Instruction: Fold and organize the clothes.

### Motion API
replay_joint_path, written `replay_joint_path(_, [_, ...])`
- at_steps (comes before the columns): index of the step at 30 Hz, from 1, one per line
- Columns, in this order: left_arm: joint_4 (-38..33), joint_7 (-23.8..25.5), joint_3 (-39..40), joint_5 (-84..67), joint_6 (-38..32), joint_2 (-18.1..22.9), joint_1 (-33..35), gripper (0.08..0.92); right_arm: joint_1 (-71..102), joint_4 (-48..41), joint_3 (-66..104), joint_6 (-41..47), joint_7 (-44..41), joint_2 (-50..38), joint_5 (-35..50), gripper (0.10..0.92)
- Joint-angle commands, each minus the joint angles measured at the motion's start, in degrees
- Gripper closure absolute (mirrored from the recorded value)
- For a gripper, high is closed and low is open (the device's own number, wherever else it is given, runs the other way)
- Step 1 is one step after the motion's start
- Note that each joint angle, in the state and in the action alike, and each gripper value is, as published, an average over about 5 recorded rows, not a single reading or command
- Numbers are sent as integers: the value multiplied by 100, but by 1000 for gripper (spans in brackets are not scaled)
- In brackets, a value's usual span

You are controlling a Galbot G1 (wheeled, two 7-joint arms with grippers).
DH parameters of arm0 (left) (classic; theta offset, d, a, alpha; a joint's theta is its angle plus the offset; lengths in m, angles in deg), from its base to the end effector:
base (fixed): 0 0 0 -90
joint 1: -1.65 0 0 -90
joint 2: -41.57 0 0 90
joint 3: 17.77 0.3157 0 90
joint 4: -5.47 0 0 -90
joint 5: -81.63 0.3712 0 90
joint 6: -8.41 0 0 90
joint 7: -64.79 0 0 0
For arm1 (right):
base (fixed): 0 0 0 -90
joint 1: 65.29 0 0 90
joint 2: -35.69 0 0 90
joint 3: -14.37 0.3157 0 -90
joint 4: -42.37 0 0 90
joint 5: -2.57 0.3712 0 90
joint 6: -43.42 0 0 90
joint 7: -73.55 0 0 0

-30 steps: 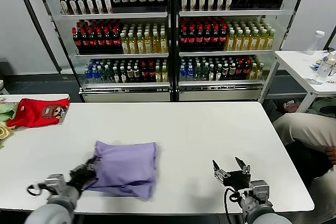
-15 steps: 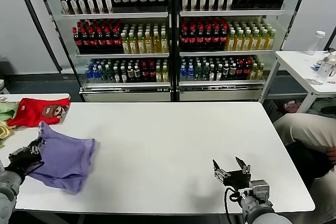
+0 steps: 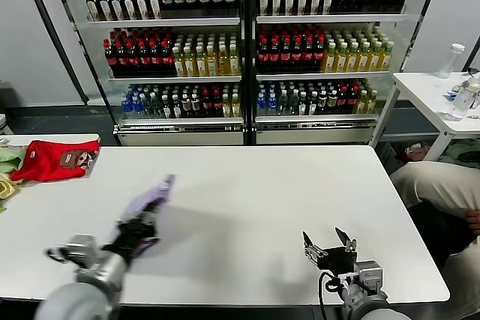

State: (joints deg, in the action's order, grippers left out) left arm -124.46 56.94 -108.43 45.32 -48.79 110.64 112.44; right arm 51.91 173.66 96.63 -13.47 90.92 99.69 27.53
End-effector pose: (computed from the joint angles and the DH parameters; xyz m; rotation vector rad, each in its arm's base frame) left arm 0.2408 0.0307 -0.1676 -0.2982 -2.7969 0.2747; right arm 0.2092 0.0027 -0.1975 0.1732 -2.6991 0.0787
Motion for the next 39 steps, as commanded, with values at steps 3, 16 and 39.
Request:
replay_joint_path(3, [441, -106, 1982, 990, -620, 986, -1055, 777, 31, 31, 59, 1, -6, -31, -18, 203])
replay_joint_path(16, [1457, 338, -355, 2573, -2171, -451, -381, 406, -820, -440, -581, -2, -206, 212, 357, 203])
replay_joint_path(39, [1754, 382, -323, 2819, -2558, -181, -157, 177, -2200, -2138, -2863, 8, 1014, 1263, 2050, 203])
